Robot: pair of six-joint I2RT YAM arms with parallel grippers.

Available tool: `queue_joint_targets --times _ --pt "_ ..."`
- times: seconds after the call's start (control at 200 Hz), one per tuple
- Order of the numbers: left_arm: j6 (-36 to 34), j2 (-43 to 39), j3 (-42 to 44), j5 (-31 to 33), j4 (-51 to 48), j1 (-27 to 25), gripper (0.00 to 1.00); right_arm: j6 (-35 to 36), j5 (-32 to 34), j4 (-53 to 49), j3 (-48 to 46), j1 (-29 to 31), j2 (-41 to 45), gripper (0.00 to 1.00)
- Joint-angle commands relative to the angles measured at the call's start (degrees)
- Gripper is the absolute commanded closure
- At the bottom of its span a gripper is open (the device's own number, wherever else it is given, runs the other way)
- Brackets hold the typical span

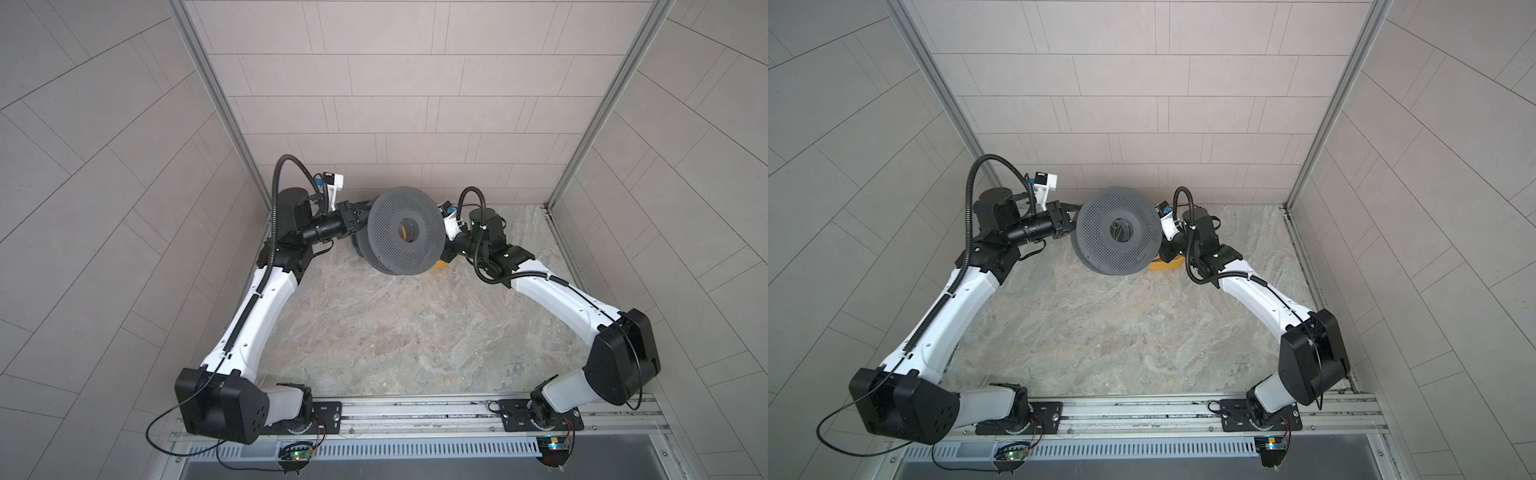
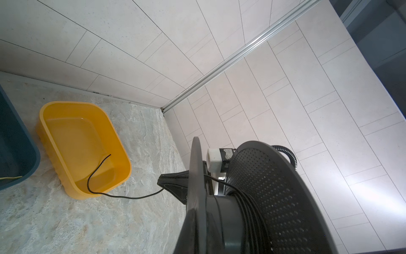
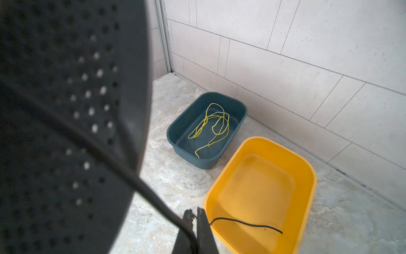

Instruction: Wrap the cables

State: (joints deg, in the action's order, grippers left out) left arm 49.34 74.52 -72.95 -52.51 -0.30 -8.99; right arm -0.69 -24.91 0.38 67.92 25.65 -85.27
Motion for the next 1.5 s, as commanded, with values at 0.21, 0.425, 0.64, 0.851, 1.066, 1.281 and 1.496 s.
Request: queue_joint_targets --times 0.21,0.425,0.64,0.851,1.066,1.281,1.496 --pt "6.79 -3.07 -0.36 5.82 12.07 0.43 1.00 -15.70 -6.02 16.51 -7.10 0.19 3.39 1.00" --pt "7.80 -2.96 -1.91 4.65 12.46 0.53 1.00 -18.13 -5.81 18.38 -9.17 0.50 7.34 0.99" --pt "11.22 -4.57 -3.04 4.61 13.26 0.39 1.00 -16.06 -4.07 8.00 -7.24 2.20 13.02 0.99" --pt "12.90 -6.95 -1.27 4.83 11.19 0.41 1.00 -15.26 1.15 -0.13 -9.41 5.58 19.15 0.99" --pt "13.15 -8.08 2.38 6.41 10.23 0.38 1.00 -15.42 4.35 -2.24 -14.62 8.34 21.90 0.99" --pt "11.53 -8.31 4.21 7.99 9.75 0.45 1.00 -16.08 5.13 2.78 -20.50 9.33 22.39 0.98" --pt "9.90 -8.00 6.44 9.17 9.72 0.44 1.00 -16.52 3.91 7.17 -22.72 9.28 19.44 0.95"
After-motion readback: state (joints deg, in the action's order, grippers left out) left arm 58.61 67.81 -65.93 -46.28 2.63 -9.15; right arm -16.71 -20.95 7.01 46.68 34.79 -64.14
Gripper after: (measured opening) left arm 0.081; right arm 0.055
